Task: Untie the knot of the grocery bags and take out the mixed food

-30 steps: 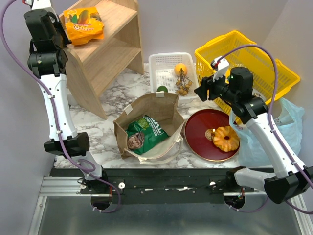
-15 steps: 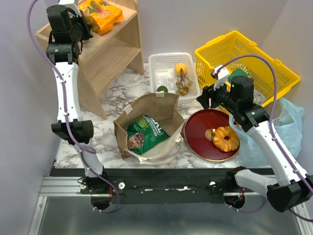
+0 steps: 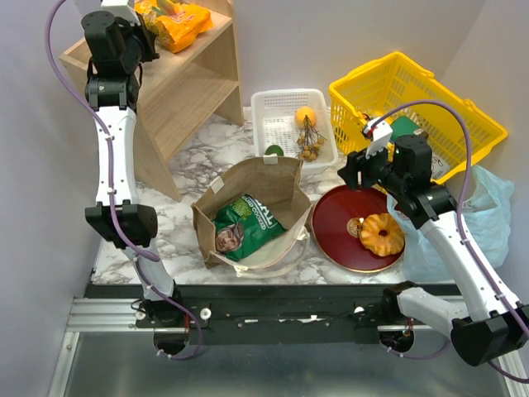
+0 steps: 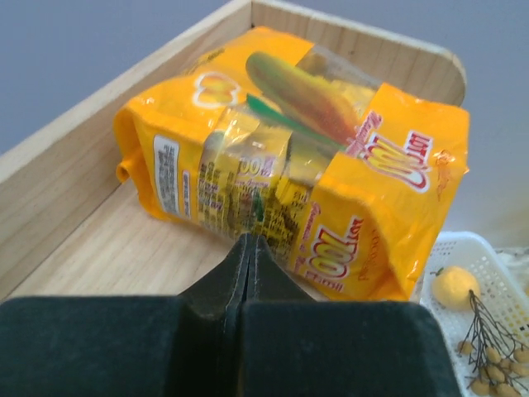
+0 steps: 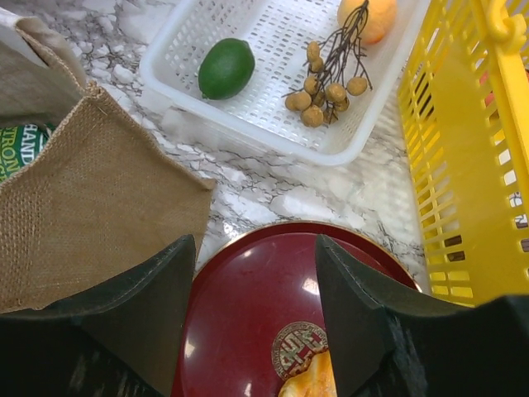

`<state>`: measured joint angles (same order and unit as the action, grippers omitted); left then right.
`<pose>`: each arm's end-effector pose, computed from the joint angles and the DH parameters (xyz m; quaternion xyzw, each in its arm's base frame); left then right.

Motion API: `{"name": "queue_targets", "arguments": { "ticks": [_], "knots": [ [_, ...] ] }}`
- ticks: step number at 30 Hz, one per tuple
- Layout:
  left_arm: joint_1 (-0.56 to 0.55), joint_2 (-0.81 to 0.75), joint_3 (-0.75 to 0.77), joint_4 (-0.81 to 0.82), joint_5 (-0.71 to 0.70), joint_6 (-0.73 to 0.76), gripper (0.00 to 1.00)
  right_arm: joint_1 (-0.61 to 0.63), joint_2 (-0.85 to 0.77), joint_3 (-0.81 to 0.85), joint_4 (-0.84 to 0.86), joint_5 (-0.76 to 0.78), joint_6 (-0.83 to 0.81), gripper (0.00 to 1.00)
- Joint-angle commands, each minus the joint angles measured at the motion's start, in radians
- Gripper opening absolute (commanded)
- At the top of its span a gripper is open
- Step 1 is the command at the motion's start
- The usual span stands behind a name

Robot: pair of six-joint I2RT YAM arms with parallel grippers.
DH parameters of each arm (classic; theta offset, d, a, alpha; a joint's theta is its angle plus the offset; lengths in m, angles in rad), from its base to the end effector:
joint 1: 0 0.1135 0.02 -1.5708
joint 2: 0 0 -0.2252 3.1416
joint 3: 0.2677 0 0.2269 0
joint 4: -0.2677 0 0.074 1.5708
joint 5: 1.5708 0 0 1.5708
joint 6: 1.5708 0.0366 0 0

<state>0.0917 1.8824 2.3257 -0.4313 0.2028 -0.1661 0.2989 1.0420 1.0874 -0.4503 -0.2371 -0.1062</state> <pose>0.3699 0.0266 0.4772 -0.0185 0.7027 -0.0974 0.7045 0.2106 0.0739 0.3347 -0.2305 0.7989 0.1509 0.5346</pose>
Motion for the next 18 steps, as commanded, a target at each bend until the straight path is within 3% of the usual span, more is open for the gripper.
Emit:
{"name": "queue_targets", "arguments": {
  "ticks": [1,7,15,17,18],
  "knots": [
    [-0.009,0.139,0.154,0.037,0.046,-0.044,0.02,-0.007,-0.005,-0.012,0.007,0.002,-0.004,0.68],
    [-0.04,0.214,0.196,0.132,0.023,0.007,0.04,-0.007,0.007,-0.003,0.004,0.007,-0.016,0.68],
    [-0.04,0.141,0.117,0.132,0.049,-0.004,0.06,-0.009,0.006,-0.027,0.012,-0.002,-0.015,0.68],
    [-0.04,0.062,0.061,0.143,0.023,-0.012,0.18,-0.009,0.007,-0.027,0.015,-0.011,-0.015,0.68],
    [-0.04,0.025,0.037,0.152,0.036,-0.013,0.31,-0.009,0.007,-0.027,0.016,-0.011,-0.016,0.68]
  ]
}}
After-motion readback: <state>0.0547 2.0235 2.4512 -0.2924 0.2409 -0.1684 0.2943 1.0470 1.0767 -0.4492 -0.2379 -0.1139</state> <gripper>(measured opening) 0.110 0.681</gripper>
